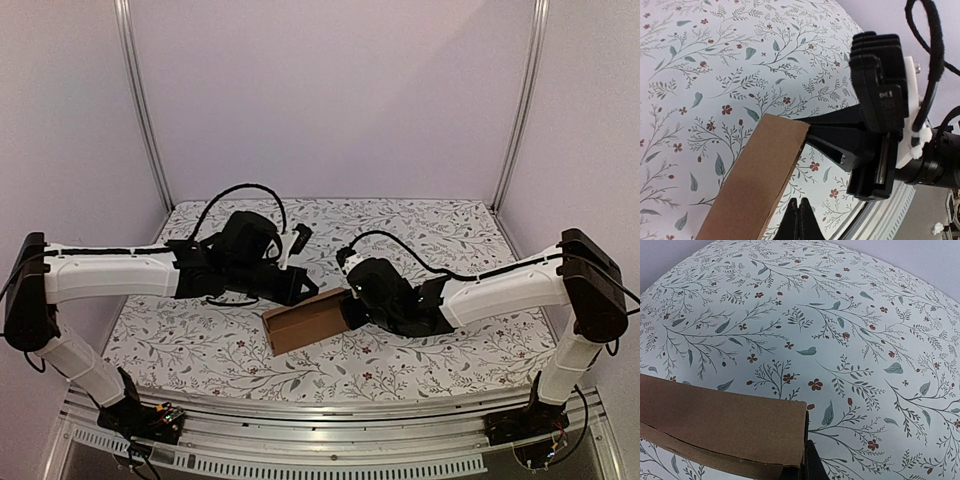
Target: Fold the paper box
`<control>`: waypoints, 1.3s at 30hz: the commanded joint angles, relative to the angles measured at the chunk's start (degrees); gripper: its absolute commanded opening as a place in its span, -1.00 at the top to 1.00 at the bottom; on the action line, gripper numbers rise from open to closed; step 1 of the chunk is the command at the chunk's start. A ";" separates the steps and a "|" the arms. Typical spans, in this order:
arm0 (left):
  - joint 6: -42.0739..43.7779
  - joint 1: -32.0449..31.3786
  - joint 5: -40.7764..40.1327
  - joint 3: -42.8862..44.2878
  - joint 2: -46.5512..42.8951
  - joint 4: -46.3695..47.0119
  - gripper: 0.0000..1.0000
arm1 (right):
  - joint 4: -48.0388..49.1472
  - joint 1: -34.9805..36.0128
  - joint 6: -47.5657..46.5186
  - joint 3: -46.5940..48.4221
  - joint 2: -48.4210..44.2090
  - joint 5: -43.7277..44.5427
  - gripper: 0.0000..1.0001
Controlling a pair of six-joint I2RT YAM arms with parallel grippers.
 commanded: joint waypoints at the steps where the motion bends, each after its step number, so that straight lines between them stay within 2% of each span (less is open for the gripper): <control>1: 3.10 0.92 -2.78 0.89 1.76 -2.05 1.00 | -5.59 -0.21 -0.21 -1.71 3.42 -2.78 1.00; 7: 4.20 0.92 -3.37 -0.10 3.44 -0.52 0.86 | -5.66 -0.21 -0.13 -1.79 3.36 -2.80 1.00; 11: 4.15 0.89 -2.78 -0.19 4.11 -0.17 0.68 | -5.69 -0.28 -0.14 -1.79 3.44 -2.86 1.00; 16: 4.26 0.92 -2.59 -0.47 4.46 0.01 0.55 | -5.66 -0.23 -0.23 -1.54 3.75 -2.96 1.00; 23: 4.49 0.92 -2.32 -0.47 5.38 -0.14 0.54 | -5.77 -0.21 -0.45 -1.35 3.88 -3.22 1.00; 27: 4.60 0.90 -2.88 -0.88 5.77 -0.26 0.59 | -5.88 -0.32 -0.45 -1.27 3.81 -3.23 0.99; 33: 4.69 0.76 -4.14 -1.64 6.16 -0.35 0.70 | -6.08 -0.21 -0.45 -1.18 3.50 -3.22 0.86; 39: 4.21 0.42 -5.60 -2.64 6.47 -0.39 0.76 | -6.22 -0.21 -0.08 -1.36 2.12 -3.80 0.45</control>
